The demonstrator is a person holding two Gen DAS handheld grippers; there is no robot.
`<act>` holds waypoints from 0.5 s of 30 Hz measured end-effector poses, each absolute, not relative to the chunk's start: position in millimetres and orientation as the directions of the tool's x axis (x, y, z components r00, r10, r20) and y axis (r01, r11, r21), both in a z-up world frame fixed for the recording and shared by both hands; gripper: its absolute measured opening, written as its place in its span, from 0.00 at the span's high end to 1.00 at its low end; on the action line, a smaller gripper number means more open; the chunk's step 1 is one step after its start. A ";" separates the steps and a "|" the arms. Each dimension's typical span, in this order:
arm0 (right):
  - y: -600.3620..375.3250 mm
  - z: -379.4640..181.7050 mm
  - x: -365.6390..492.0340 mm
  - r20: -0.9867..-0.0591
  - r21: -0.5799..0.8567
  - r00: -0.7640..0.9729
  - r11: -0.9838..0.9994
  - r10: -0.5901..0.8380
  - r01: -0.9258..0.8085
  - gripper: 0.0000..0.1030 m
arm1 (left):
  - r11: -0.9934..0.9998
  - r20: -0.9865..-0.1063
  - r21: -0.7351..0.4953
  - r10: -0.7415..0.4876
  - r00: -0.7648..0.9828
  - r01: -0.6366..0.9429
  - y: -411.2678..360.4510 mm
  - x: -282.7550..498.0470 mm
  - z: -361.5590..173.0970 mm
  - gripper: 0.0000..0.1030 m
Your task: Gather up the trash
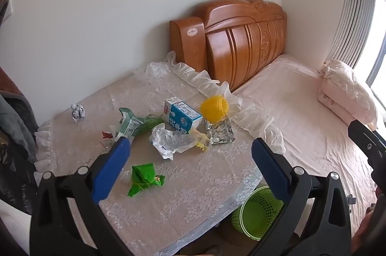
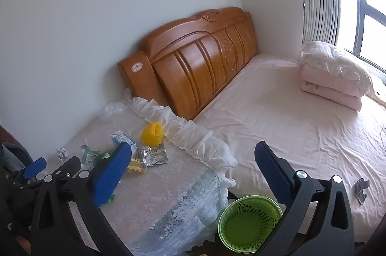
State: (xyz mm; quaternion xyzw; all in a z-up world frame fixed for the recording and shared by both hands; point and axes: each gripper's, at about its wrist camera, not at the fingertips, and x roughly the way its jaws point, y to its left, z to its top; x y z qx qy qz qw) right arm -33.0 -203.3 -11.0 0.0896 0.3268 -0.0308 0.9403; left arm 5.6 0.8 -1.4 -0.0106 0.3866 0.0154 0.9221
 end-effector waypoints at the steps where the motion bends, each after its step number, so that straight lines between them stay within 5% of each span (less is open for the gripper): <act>1: -202.9 -11.9 -32.3 -0.621 0.149 0.784 0.982 0.002 0.115 0.02 | 0.999 -0.714 -0.007 0.022 0.699 -0.038 0.8 5.6 -1.3 0.06; 15: -201.0 -13.6 -27.8 -0.632 0.150 0.775 0.983 0.010 0.109 0.02 | 0.999 -0.727 -0.013 0.027 0.686 -0.053 6.3 9.2 -6.3 0.06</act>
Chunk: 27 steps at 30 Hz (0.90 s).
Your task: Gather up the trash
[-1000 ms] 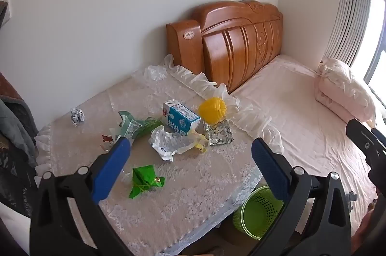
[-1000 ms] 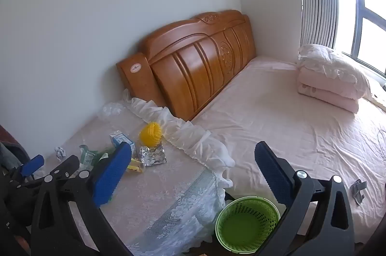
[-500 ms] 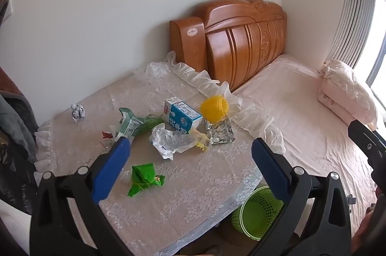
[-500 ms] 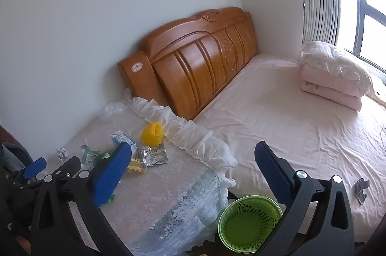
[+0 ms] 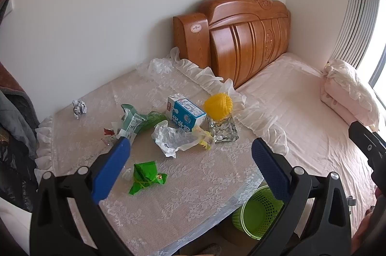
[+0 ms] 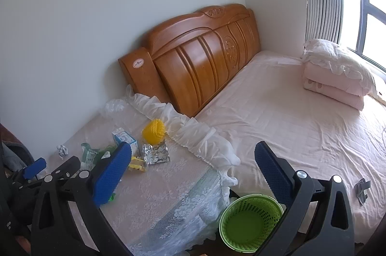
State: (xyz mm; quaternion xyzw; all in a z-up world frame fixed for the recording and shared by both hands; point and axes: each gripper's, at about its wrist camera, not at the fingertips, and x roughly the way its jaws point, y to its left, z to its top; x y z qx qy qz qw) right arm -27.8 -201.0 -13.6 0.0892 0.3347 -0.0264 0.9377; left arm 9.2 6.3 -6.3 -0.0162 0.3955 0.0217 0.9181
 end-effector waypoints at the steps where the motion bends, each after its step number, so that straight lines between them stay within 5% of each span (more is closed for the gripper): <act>1: -200.6 -13.9 -27.9 -0.633 0.149 0.774 0.983 0.010 0.110 0.02 | 0.999 -0.728 -0.013 0.027 0.685 -0.053 6.2 9.6 -7.2 0.06; 27: -198.0 -19.1 -33.1 -0.640 0.144 0.768 0.984 0.009 0.108 0.02 | 0.998 -0.737 -0.021 0.025 0.676 -0.060 10.8 7.9 -11.2 0.06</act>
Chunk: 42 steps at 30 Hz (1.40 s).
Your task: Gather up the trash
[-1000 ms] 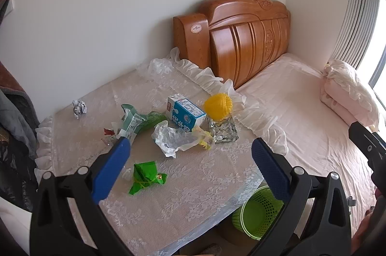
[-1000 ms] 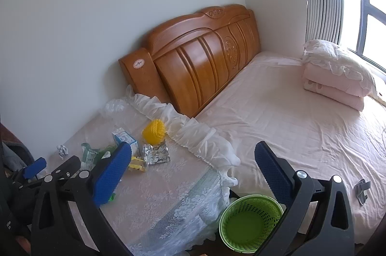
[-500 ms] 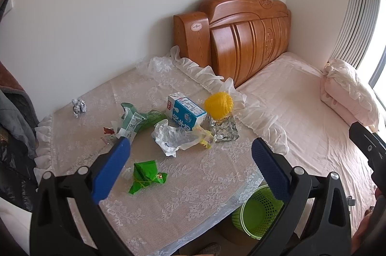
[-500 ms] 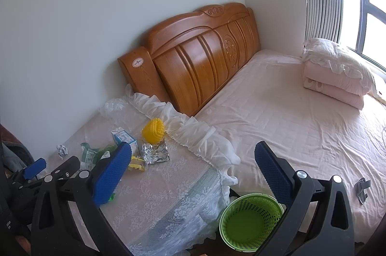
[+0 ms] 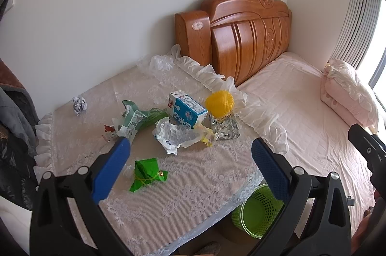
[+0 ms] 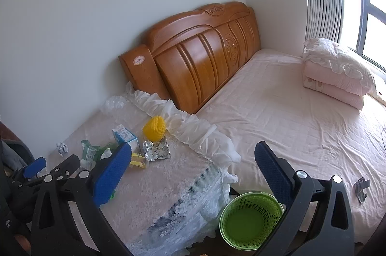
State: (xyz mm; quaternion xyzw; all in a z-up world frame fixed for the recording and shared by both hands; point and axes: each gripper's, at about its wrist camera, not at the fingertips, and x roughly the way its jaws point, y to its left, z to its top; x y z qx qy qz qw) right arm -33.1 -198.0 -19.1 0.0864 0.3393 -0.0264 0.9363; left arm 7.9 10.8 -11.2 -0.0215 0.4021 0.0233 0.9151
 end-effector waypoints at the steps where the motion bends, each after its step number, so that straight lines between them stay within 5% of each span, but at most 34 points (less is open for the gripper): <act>1: -198.1 -19.0 -33.3 -0.640 0.144 0.768 0.984 0.010 0.107 0.02 | 0.998 -0.737 -0.021 0.026 0.676 -0.061 10.6 7.8 -11.3 0.06; 42: -197.5 -27.1 -21.7 -0.677 0.152 0.736 0.982 0.019 0.113 0.02 | 0.997 -0.761 -0.014 0.041 0.647 -0.080 19.9 15.9 -23.2 0.06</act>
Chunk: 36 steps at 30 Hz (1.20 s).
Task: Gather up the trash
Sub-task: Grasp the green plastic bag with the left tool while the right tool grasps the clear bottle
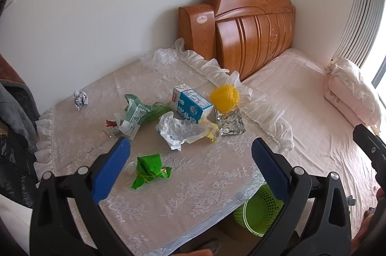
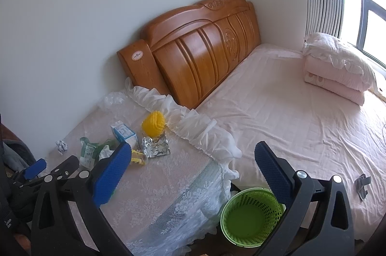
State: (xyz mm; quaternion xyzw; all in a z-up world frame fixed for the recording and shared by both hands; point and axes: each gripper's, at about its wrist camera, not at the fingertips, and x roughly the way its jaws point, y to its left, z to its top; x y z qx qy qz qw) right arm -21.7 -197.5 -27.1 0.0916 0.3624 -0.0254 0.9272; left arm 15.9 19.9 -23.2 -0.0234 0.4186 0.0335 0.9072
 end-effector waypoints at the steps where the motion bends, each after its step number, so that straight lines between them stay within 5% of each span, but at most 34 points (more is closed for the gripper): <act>1: -197.1 -30.6 -19.9 -0.685 0.155 0.728 0.982 0.024 0.113 0.02 | 0.997 -0.762 -0.014 0.042 0.646 -0.082 21.8 16.0 -25.8 0.06; 21: -144.2 -160.1 -5.3 -0.849 0.214 0.496 0.977 0.181 0.010 0.02 | 0.996 -0.880 0.012 0.052 0.471 -0.087 110.6 22.9 -198.8 0.06; 36: -140.8 -178.0 -8.0 -0.876 0.199 0.449 0.980 0.176 0.005 0.02 | 0.989 -0.883 -0.031 0.040 0.467 -0.144 96.9 60.7 -224.0 0.07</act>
